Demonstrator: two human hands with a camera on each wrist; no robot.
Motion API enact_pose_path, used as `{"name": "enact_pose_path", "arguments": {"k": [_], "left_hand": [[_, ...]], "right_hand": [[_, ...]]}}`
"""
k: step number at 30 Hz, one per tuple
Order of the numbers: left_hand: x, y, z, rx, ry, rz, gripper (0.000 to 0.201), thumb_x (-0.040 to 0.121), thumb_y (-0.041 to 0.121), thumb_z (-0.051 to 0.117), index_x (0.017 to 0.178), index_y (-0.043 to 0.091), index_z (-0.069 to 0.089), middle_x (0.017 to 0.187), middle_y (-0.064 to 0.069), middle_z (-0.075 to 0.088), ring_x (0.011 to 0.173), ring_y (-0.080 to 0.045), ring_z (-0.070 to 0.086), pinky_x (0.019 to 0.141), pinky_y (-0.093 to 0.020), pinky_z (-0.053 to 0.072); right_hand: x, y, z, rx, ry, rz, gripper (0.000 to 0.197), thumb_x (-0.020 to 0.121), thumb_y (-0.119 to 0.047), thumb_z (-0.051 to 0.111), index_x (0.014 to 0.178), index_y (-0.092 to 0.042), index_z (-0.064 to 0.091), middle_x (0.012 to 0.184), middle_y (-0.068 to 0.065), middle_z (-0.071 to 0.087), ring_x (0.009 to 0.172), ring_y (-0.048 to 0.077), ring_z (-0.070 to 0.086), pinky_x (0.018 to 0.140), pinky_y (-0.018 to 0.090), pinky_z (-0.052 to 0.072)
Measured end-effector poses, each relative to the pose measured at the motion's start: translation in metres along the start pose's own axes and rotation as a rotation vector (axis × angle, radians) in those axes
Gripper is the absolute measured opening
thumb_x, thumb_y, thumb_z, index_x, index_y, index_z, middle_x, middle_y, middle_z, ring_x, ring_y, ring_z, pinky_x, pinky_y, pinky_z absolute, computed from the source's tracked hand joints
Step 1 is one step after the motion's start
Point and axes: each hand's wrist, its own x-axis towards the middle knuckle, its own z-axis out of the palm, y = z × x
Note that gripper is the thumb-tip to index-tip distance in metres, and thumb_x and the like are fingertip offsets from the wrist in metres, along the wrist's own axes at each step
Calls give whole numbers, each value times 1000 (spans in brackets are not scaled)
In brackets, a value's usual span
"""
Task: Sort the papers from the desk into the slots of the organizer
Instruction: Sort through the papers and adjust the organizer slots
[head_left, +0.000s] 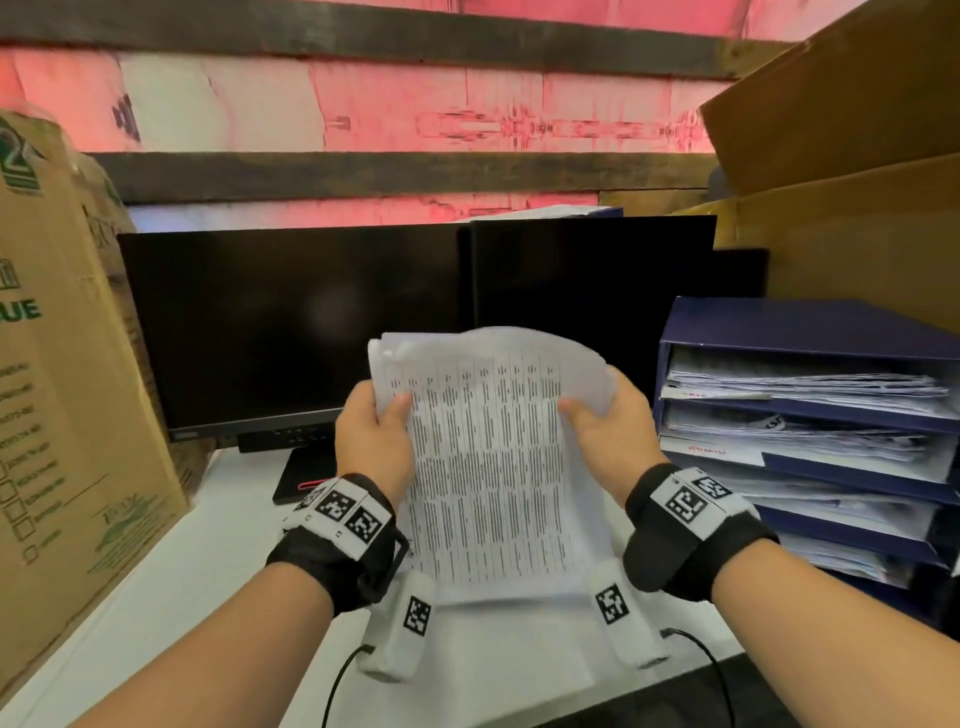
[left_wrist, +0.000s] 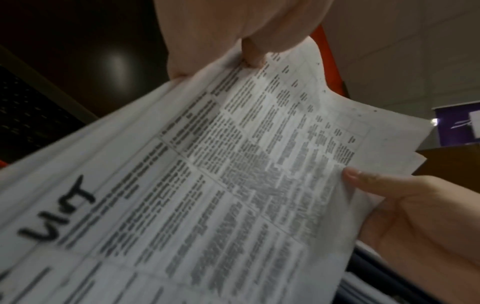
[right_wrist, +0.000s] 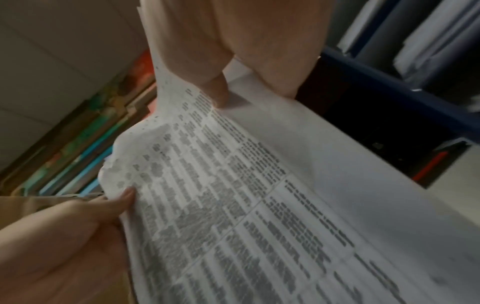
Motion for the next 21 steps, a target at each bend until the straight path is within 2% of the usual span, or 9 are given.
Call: {"name": "enact_pose_path", "arguments": {"k": [2,3,5,7,10,12,15,18,21], "left_hand": [[1,9,8,-32,39,18,8,98,20,48,99,17,56,98,1,64,89,-13,64,75,-32,55],[0,12,13,-49,32,13,8,99,20,47,100,18,54,97,2,63,89,-12,64,75,-32,54],[-6,11,21,-49,-23,-21,10,99,18,45,107,20,51,96,8,60,92,-12,61,78,-31,50],[-13,-1,27,6,-117,-94,20,99,15,45,119,18,47,103,7,57,96,-13,57,80,-30,46],[-18,-25,27,105,-262,-229,33,98,16,48,131,13,42,120,0,57,103,-18,57,82,-33,49],[-18,-34,22,134,-335,-282,37,97,15,51,133,14,46,128,-2,58,112,-22,58,86,-35,49],[-15,-33,17,69,-311,-279,34,96,11,52,130,15,54,124,-2,62,112,-22,60,91,-38,50],[-11,-27,19,-2,-252,-295,23,97,13,51,118,15,59,112,-3,67,95,-18,66,81,-37,55],[-12,-27,27,53,-283,-353,21,97,16,50,115,12,59,111,-7,67,97,-23,66,89,-46,54]], "right_hand": [[3,-10,3,-5,15,-54,24,95,-9,55,111,-25,49,100,-11,57,90,-3,55,76,10,46],[4,-12,5,-15,4,-54,24,96,-9,53,114,-24,48,102,-10,57,91,0,55,72,8,44],[1,-9,9,-42,-22,-2,29,98,-9,50,125,-19,46,110,-4,56,100,9,54,80,16,43],[-4,3,9,-81,-57,78,37,98,-9,47,134,-13,39,117,-1,53,106,13,52,85,23,41],[-13,21,2,-170,-157,221,43,97,-8,48,136,-11,30,114,0,50,99,15,53,77,19,42],[-14,30,-4,-205,-209,298,44,97,-8,50,136,-12,31,117,3,54,97,14,53,80,21,44],[-11,36,-13,-207,-174,294,41,95,-5,50,135,-14,44,127,4,59,108,18,56,92,28,45],[-12,35,-22,-160,-117,271,41,93,-4,53,132,-16,49,123,0,61,110,17,57,96,31,46],[-16,38,-34,-198,-121,285,42,91,-5,57,131,-15,47,119,-1,59,110,17,56,96,31,45]]}}
